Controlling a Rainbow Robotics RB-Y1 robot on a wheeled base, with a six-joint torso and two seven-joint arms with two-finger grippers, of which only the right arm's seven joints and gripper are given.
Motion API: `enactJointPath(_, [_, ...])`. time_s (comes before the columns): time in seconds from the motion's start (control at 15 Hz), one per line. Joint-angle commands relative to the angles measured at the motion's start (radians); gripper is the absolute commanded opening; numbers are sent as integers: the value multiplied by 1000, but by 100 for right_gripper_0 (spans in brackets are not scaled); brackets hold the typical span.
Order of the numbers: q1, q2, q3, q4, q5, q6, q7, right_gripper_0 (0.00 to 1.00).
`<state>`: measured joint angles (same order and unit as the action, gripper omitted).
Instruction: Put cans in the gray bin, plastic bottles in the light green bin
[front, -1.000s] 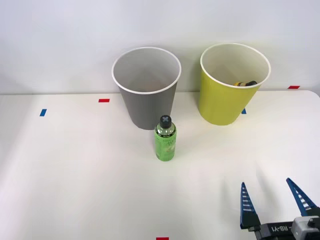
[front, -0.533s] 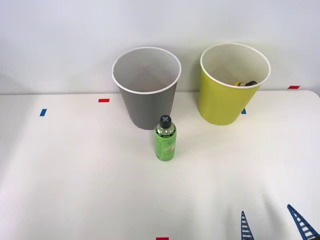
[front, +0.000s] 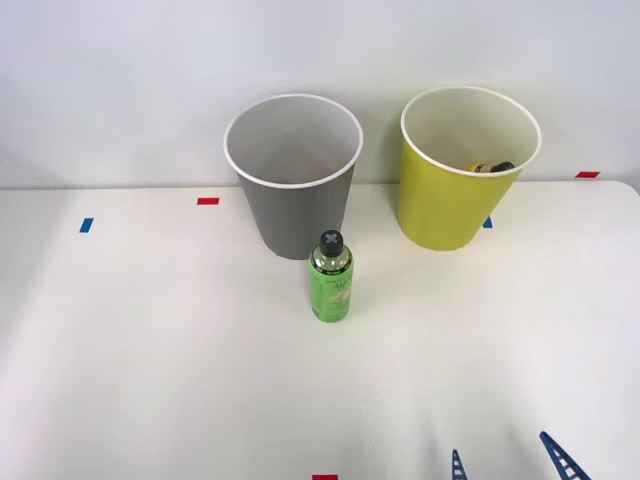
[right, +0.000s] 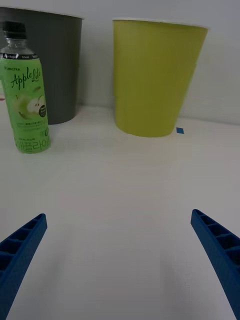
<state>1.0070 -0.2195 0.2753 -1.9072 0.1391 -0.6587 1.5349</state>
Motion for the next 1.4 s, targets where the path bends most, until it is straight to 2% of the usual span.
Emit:
enactJointPath(0.07, [2, -3, -5, 0, -6, 2, 5, 100])
enactJointPath(1.4, [2, -23, -10, -1, -4, 2, 7, 100])
